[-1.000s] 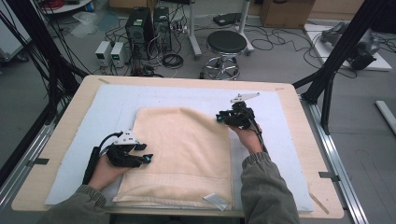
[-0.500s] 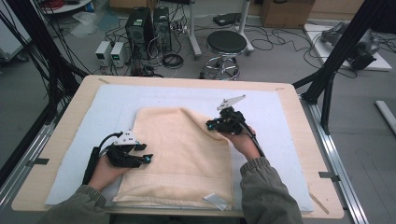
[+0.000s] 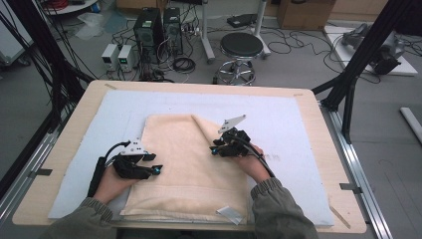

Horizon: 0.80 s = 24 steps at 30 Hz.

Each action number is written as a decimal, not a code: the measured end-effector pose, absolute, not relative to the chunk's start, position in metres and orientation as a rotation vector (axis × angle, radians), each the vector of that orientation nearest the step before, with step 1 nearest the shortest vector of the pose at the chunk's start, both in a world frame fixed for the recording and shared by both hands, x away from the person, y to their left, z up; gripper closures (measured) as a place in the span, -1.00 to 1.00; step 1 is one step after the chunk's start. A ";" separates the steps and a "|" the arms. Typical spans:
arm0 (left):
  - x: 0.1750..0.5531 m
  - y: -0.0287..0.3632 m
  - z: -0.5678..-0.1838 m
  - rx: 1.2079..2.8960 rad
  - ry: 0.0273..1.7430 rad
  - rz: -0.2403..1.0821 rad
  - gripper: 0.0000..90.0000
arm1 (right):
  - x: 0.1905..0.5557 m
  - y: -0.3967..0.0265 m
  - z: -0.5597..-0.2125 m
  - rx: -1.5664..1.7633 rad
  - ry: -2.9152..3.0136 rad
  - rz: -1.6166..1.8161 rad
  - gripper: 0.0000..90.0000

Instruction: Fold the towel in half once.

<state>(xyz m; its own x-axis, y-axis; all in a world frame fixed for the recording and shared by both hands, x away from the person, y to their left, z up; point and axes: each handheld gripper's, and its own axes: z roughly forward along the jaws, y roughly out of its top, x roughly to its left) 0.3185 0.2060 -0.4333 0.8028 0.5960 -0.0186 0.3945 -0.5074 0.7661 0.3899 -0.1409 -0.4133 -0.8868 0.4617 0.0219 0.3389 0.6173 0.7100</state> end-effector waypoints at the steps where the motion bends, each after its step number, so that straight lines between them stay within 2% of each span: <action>1: 0.318 0.206 -0.433 2.168 0.731 0.315 0.06 | 0.388 -0.142 -0.410 0.661 2.664 1.138 0.40; 4: 0.318 0.205 -0.434 2.168 0.732 0.313 0.06 | 0.384 -0.146 -0.400 0.661 2.640 1.158 0.35; 10: 0.318 0.205 -0.434 2.171 0.728 0.317 0.05 | 0.395 -0.161 -0.385 0.718 2.543 1.171 0.39; 17: 0.319 0.205 -0.434 2.172 0.731 0.315 0.05 | 0.424 -0.162 -0.418 0.854 2.597 1.075 0.37; 19: 0.318 0.205 -0.434 2.168 0.732 0.316 0.05 | 0.428 -0.159 -0.428 0.865 2.638 1.061 0.52; 21: 0.318 0.205 -0.434 2.166 0.731 0.315 0.05 | 0.428 -0.158 -0.427 0.857 2.637 1.079 0.77; 24: 0.319 0.205 -0.434 2.176 0.727 0.312 0.05 | 0.425 -0.159 -0.421 0.818 2.639 1.081 0.84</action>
